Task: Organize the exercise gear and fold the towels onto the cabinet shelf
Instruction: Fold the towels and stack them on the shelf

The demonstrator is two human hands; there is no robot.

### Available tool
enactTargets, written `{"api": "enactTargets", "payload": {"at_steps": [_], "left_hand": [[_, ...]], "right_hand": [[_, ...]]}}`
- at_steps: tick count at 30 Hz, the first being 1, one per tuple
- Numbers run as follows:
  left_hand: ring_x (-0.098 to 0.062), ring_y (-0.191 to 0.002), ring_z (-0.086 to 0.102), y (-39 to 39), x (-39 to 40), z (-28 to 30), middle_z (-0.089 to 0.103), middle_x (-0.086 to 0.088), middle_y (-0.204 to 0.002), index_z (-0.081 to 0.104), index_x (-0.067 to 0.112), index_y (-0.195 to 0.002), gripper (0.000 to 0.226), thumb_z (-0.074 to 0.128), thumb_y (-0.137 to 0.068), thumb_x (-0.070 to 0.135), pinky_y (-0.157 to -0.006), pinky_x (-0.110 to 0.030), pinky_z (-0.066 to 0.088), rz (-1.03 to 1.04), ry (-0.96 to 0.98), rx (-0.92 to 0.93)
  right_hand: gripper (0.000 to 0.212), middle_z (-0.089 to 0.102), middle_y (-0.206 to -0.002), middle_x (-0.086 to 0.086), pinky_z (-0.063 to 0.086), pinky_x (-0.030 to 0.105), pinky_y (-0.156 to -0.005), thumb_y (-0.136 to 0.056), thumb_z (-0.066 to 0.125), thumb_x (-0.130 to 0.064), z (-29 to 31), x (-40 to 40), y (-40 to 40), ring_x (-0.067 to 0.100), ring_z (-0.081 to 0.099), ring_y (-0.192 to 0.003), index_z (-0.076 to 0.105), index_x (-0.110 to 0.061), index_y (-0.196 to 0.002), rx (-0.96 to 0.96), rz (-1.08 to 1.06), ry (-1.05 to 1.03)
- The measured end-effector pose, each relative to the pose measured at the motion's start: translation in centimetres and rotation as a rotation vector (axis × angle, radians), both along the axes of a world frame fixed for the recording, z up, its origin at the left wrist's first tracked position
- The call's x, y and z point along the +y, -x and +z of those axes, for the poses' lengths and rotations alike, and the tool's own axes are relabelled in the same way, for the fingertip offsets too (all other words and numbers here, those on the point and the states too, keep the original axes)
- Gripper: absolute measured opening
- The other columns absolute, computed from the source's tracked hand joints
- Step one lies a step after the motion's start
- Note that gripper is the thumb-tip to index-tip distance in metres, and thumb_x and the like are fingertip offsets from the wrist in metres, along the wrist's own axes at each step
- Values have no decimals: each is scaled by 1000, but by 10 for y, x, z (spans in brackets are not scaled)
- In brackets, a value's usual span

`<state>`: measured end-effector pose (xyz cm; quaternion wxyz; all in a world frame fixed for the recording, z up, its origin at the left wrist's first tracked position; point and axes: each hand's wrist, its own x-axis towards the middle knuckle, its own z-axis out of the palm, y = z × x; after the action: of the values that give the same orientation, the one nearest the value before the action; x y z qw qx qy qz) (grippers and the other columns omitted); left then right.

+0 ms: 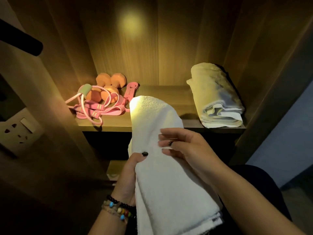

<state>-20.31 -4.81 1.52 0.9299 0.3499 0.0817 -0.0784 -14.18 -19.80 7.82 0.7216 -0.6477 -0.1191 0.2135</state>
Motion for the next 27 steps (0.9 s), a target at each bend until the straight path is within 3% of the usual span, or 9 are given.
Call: {"api": "enactTargets", "payload": {"at_steps": [4,6,8,11,16,19,23,25,27], "left_hand": [[-30,-78,70,0,5,-3,71,-15,-95,77,8,-94,39,55,-63,18,-67,-38,58,134,-40,2],[-30,-76,70,1,3,-2,72,-14,-92,75,7,-95,41,52,-62,15,-60,-36,57,194,-2,-35],[-30,-76,71,2,-1,1,72,-13,-91,71,6,-101,45,44,-66,15,-59,-36,57,254,56,-83],[-30,-79,71,2,-7,4,73,-10,-93,63,7,-110,50,34,-69,13,-60,-36,57,304,112,-142],[-32,-89,69,0,-9,14,70,-14,-107,69,8,-110,48,40,-71,11,-70,-42,58,293,82,-168],[-31,-102,67,-5,-7,25,66,-17,-119,64,6,-118,42,55,-80,20,-80,-44,57,295,20,-155],[-27,-107,66,-15,-5,40,67,-11,-122,59,10,-127,47,53,-88,36,-78,-43,57,322,38,-128],[-27,-105,68,-15,-1,43,69,-11,-118,64,10,-122,45,57,-88,38,-74,-43,58,336,99,-86],[-27,-102,69,-10,2,43,71,-9,-113,75,11,-106,38,62,-85,41,-73,-44,58,327,145,-87]], "right_hand": [[36,65,-109,-11,48,14,-76,-76,76,-19,-18,-25,-5,1,62,-100,65,-31,-108,-250,-239,348],[47,62,-108,-17,49,18,-72,-65,81,-44,-22,-34,-6,0,63,-95,59,-42,-106,-165,-168,441],[60,69,-107,-12,56,29,-72,-57,80,-56,-23,-40,-7,10,70,-91,59,-40,-110,57,39,362],[53,72,-110,5,57,38,-80,-67,76,-38,-22,-50,-12,26,70,-99,62,-25,-116,278,255,122],[51,70,-114,9,57,45,-85,-68,78,-20,-10,-68,-24,31,68,-103,64,-25,-116,189,270,110],[57,71,-112,6,58,38,-78,-62,85,-25,9,-83,-35,27,69,-100,63,-29,-114,160,319,203],[80,71,-112,-1,54,40,-90,-52,89,-44,37,-101,-46,22,69,-101,54,-33,-123,19,396,514],[77,70,-114,2,53,43,-92,-58,88,-43,49,-108,-49,25,68,-102,53,-29,-125,20,459,574],[68,69,-116,9,55,43,-90,-67,82,-36,62,-114,-52,31,67,-105,53,-22,-127,55,529,585]]}}
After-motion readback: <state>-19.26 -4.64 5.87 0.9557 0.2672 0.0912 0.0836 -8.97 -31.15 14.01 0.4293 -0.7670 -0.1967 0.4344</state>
